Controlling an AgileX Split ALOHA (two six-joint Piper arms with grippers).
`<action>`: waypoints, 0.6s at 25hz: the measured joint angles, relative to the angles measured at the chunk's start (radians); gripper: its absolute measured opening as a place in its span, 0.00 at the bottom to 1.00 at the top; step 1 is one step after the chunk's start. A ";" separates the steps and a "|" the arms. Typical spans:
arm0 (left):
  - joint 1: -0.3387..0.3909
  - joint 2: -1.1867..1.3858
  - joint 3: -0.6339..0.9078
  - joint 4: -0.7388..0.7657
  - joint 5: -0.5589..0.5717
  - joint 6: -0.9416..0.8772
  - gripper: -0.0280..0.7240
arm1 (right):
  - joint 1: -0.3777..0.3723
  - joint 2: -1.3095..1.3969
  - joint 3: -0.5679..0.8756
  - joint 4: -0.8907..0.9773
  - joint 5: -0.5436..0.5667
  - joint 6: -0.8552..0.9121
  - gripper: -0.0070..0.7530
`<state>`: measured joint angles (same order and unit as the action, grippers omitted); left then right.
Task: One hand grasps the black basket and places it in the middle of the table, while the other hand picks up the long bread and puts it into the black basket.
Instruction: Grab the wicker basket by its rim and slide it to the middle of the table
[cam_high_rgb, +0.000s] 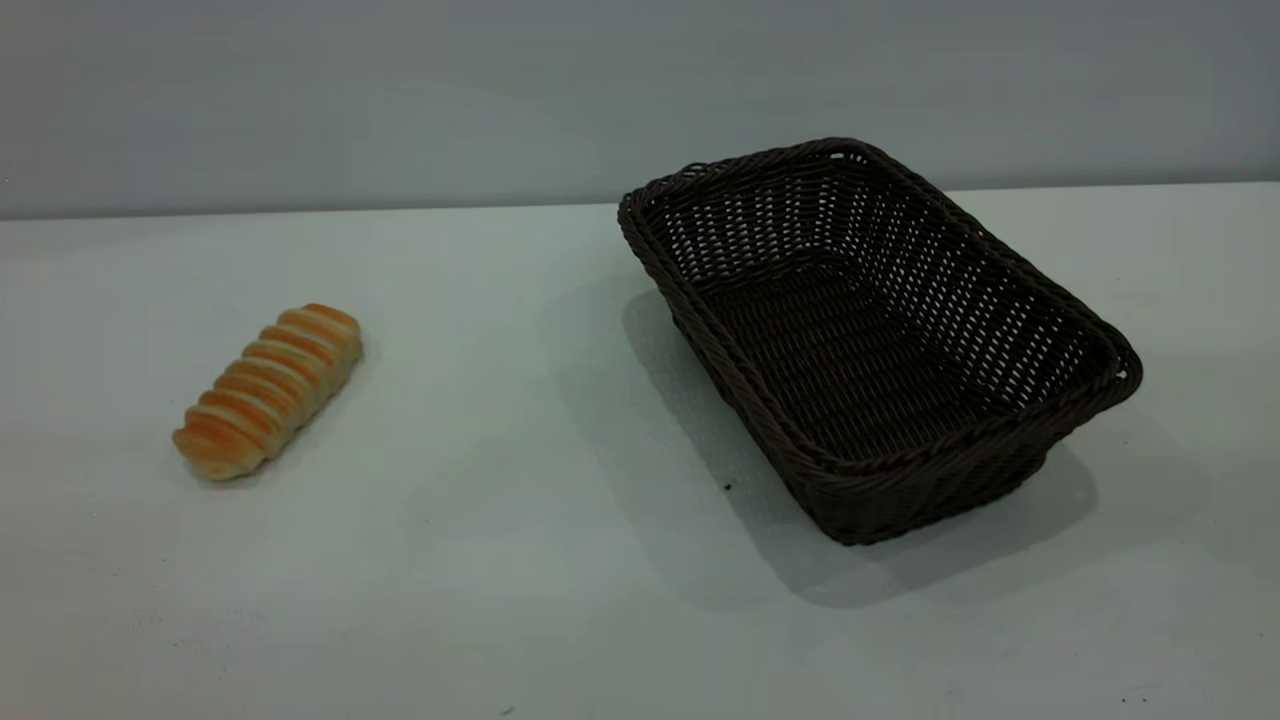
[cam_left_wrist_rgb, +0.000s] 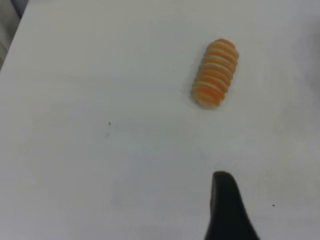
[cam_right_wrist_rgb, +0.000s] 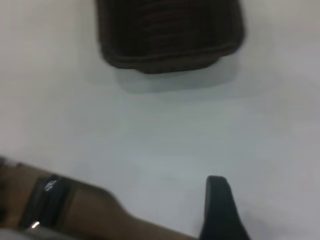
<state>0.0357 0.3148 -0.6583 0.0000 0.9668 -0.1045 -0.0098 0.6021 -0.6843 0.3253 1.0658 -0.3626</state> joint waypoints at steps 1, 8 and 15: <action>0.000 0.017 0.000 0.000 -0.009 0.000 0.67 | 0.000 0.036 -0.013 0.018 -0.001 -0.010 0.68; 0.000 0.086 0.000 0.000 -0.029 0.000 0.67 | 0.000 0.338 -0.051 0.084 -0.027 -0.025 0.68; 0.000 0.089 0.000 0.000 -0.039 0.000 0.67 | 0.000 0.609 -0.053 0.202 -0.092 -0.064 0.68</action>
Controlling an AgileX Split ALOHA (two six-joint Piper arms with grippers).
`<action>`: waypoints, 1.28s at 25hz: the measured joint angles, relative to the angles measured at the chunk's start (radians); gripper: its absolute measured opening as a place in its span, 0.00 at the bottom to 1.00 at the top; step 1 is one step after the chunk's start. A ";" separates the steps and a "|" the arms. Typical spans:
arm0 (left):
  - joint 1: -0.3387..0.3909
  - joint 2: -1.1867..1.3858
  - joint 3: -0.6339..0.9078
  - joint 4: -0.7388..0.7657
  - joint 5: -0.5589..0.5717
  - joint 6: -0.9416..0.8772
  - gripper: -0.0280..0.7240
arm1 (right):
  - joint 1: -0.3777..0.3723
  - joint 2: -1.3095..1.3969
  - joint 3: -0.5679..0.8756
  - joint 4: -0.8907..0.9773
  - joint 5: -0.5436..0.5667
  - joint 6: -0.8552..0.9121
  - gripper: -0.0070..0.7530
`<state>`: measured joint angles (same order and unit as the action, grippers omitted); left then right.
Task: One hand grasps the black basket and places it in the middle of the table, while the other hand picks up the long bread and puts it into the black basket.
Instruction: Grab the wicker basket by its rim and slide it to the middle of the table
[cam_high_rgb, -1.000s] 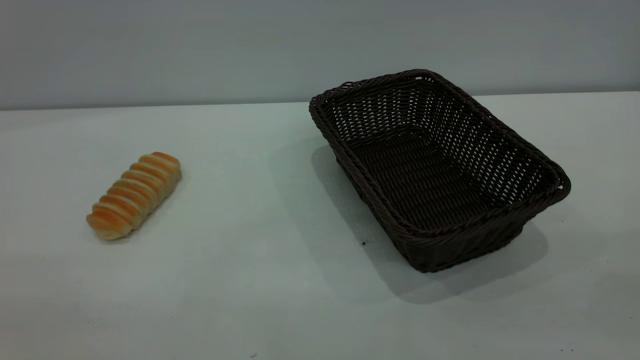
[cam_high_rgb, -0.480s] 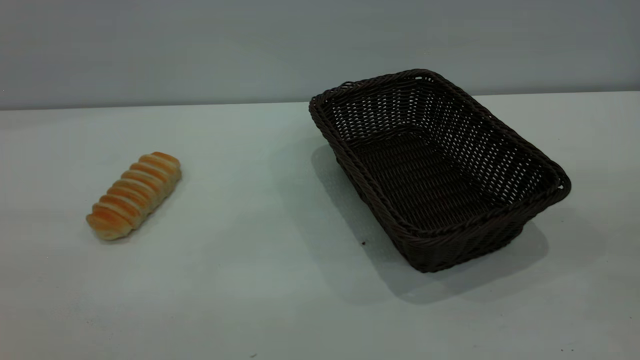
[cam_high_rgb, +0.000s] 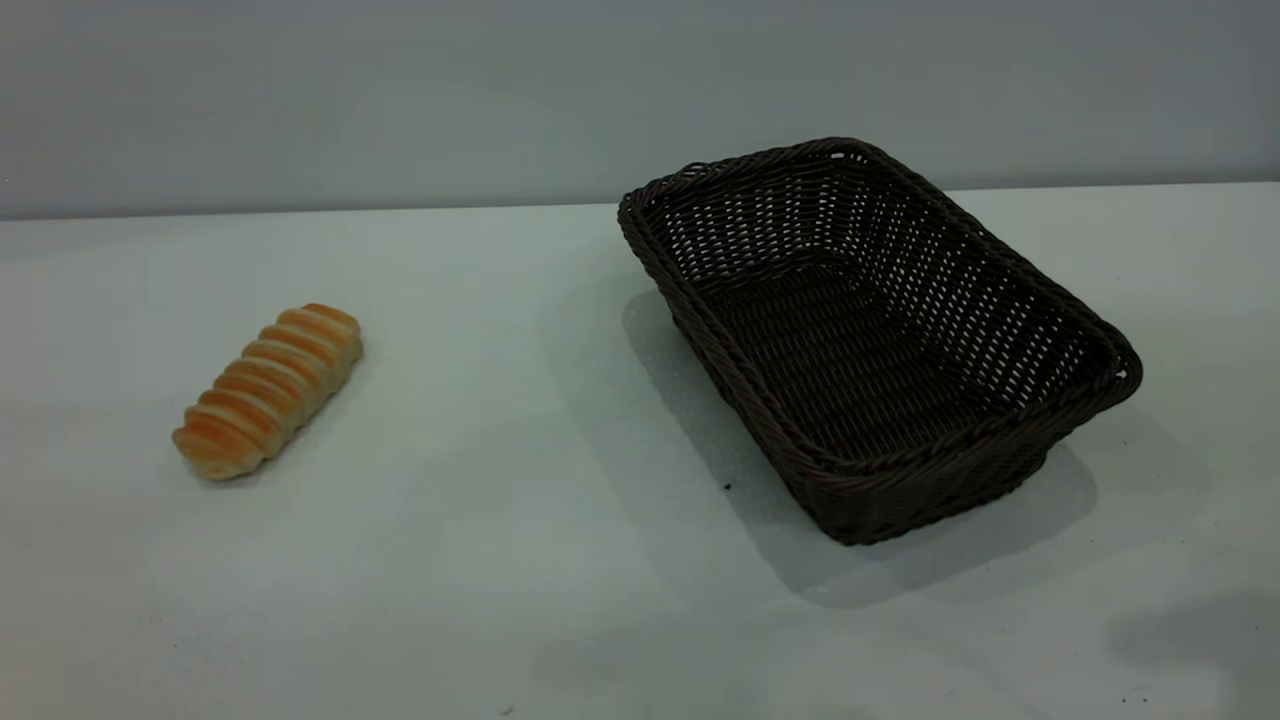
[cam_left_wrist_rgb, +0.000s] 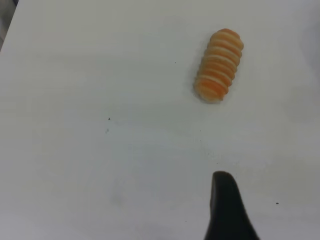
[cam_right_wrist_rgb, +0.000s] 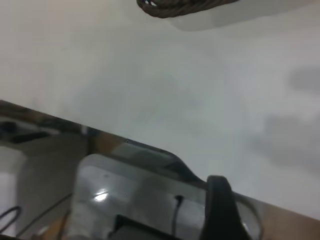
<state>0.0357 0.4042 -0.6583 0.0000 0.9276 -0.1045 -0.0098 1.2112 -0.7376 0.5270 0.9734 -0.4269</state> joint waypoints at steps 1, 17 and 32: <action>0.000 0.000 0.000 0.000 0.000 0.001 0.67 | 0.000 0.030 0.000 0.017 -0.009 -0.010 0.68; 0.000 0.000 0.000 0.000 0.001 0.005 0.67 | 0.141 0.428 -0.003 0.170 -0.317 0.037 0.68; 0.000 0.000 0.000 0.000 0.010 0.010 0.67 | 0.150 0.584 -0.005 0.458 -0.567 0.060 0.68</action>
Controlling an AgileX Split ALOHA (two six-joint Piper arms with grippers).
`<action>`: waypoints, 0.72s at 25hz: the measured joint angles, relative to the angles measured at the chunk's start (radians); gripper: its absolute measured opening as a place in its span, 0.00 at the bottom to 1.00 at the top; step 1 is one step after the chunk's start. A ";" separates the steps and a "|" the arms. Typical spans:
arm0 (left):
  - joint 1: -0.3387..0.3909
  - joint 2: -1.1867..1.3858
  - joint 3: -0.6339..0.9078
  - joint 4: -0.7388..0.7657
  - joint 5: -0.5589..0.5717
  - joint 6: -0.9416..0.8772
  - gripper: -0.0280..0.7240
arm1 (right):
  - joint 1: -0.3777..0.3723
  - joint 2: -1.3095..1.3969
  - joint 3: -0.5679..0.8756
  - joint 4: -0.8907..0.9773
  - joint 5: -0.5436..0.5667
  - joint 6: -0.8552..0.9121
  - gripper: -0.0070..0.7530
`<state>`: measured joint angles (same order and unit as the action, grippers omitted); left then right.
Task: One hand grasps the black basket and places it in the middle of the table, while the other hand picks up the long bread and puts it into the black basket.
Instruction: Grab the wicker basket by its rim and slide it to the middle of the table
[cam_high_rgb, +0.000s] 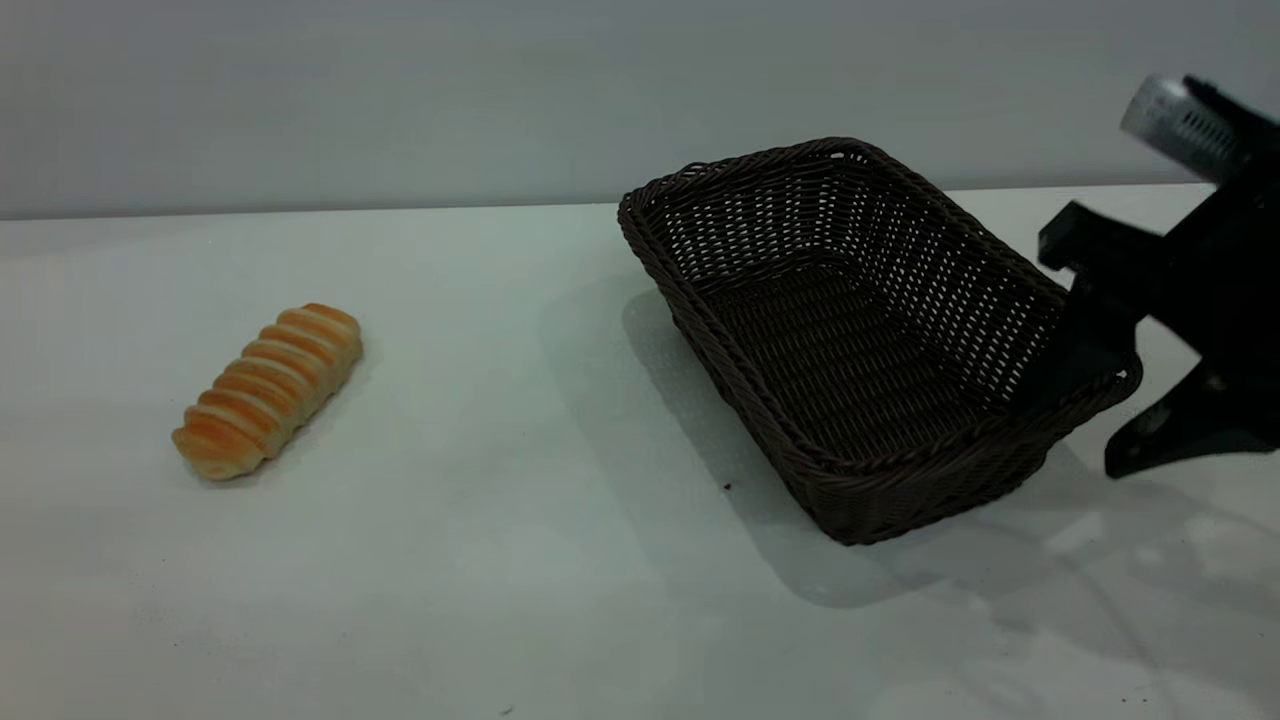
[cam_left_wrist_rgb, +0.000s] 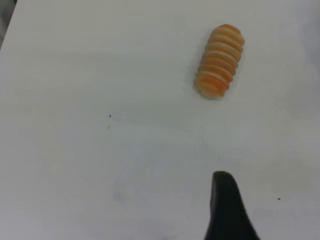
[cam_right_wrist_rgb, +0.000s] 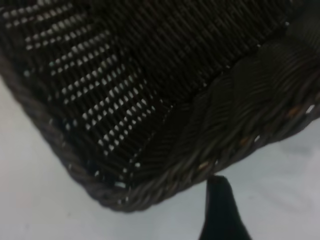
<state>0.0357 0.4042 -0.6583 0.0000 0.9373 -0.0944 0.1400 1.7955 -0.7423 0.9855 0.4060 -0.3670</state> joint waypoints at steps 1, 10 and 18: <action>0.000 0.000 0.000 0.008 0.000 0.001 0.67 | 0.000 0.010 0.000 0.023 -0.004 -0.002 0.68; 0.000 0.000 0.000 0.071 0.013 0.001 0.67 | 0.000 0.068 -0.002 0.251 -0.023 -0.138 0.68; 0.000 0.000 0.000 0.074 0.015 0.002 0.67 | 0.000 0.099 -0.008 0.457 -0.082 -0.234 0.68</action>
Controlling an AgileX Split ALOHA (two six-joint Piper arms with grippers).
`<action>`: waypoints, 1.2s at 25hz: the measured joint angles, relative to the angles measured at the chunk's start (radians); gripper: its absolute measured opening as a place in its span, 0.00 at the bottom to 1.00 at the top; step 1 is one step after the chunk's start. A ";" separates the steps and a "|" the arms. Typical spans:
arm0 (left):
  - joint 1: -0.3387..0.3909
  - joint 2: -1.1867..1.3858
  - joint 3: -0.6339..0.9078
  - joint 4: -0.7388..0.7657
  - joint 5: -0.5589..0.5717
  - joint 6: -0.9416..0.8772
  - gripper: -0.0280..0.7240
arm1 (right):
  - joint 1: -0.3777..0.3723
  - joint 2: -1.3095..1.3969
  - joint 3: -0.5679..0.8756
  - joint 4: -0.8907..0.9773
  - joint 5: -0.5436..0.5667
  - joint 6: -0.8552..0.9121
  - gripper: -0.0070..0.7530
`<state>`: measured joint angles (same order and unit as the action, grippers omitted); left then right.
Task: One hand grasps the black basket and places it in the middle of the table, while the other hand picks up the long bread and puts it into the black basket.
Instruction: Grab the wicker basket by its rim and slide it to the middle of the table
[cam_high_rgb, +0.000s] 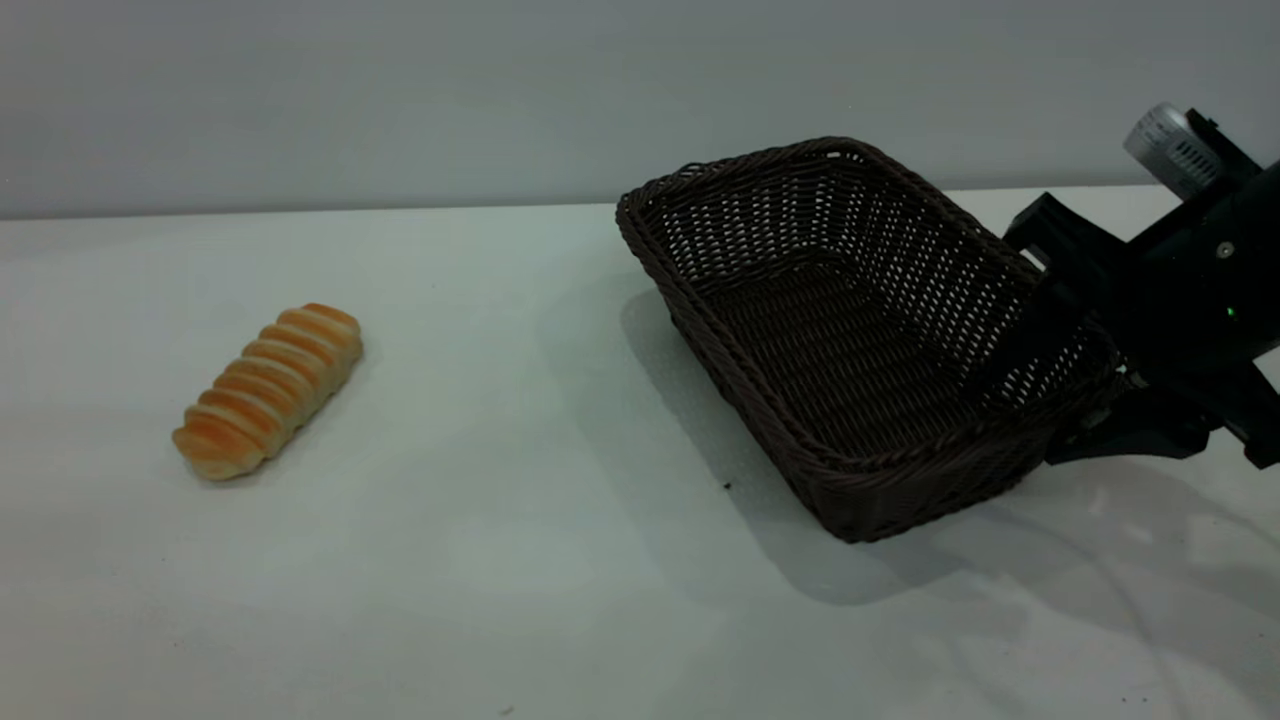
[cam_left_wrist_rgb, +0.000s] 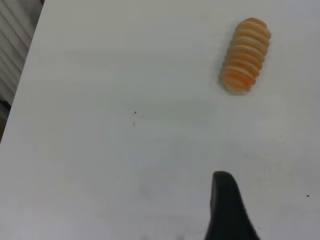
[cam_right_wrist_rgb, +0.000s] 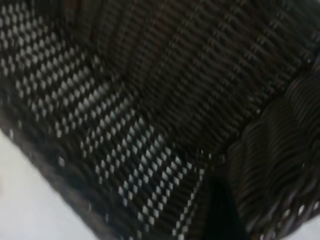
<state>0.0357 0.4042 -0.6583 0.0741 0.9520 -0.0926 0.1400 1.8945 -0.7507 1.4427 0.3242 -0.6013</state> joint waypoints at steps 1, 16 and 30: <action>0.000 0.000 0.000 0.000 0.000 0.000 0.67 | 0.000 0.010 0.000 0.022 -0.014 -0.007 0.68; 0.000 0.000 0.000 0.001 0.013 0.000 0.67 | 0.000 0.177 -0.130 0.129 -0.033 -0.041 0.18; 0.000 0.000 0.000 0.001 0.013 0.000 0.67 | 0.001 0.071 -0.240 -0.276 0.105 0.009 0.13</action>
<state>0.0357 0.4042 -0.6583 0.0748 0.9652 -0.0926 0.1413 1.9653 -0.9908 1.1665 0.4291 -0.5919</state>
